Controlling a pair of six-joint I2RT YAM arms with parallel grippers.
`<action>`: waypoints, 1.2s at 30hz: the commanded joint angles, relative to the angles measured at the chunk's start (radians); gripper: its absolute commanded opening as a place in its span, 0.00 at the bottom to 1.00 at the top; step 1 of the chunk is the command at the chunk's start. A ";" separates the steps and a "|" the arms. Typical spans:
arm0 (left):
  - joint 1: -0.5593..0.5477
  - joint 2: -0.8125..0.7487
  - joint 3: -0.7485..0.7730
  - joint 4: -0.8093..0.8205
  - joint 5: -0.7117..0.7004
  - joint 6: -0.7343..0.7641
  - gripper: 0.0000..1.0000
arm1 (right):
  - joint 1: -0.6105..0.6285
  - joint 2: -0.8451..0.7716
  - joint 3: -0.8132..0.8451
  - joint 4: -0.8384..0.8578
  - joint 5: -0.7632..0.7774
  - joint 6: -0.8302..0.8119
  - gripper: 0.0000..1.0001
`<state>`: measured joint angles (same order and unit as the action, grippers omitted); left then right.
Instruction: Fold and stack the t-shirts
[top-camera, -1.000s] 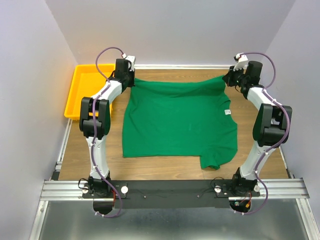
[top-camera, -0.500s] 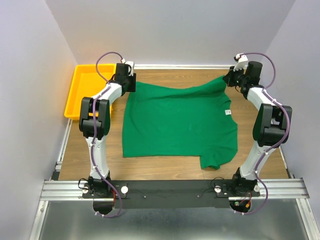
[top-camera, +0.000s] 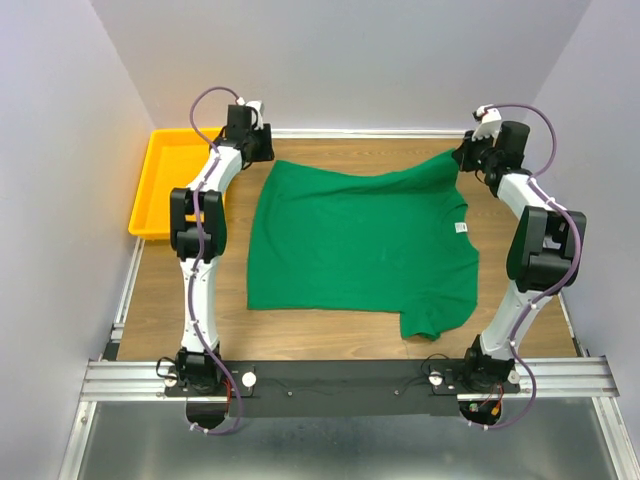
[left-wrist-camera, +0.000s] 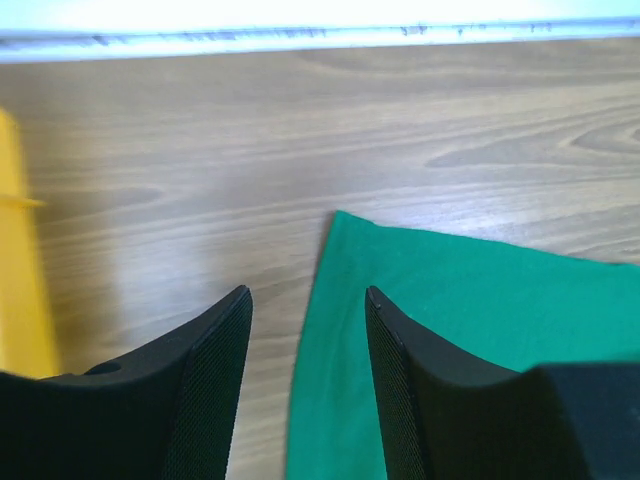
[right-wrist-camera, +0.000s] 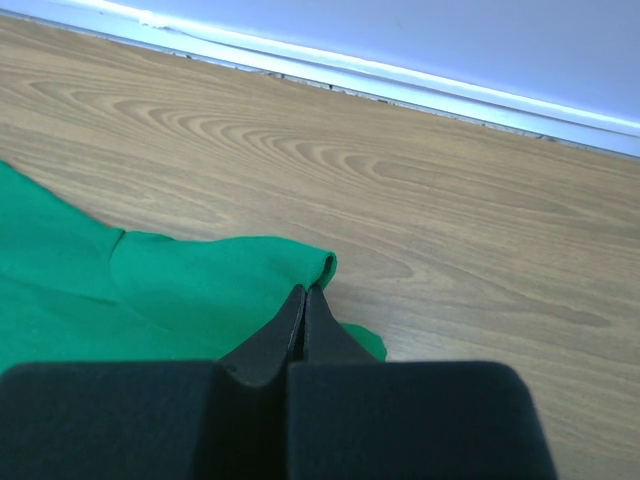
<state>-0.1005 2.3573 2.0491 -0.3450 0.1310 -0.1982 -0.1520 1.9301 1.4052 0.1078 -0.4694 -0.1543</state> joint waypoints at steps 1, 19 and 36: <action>0.012 0.102 0.062 -0.101 0.128 -0.087 0.56 | -0.008 0.032 0.034 -0.014 -0.017 0.004 0.01; 0.002 0.290 0.272 -0.153 0.174 -0.227 0.43 | -0.008 0.023 0.024 -0.022 -0.035 0.030 0.01; 0.002 0.154 0.154 -0.007 0.144 -0.192 0.00 | -0.008 0.000 0.018 -0.034 -0.037 0.035 0.01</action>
<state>-0.0986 2.6152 2.2925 -0.4194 0.3084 -0.4301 -0.1520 1.9419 1.4090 0.0940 -0.4870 -0.1272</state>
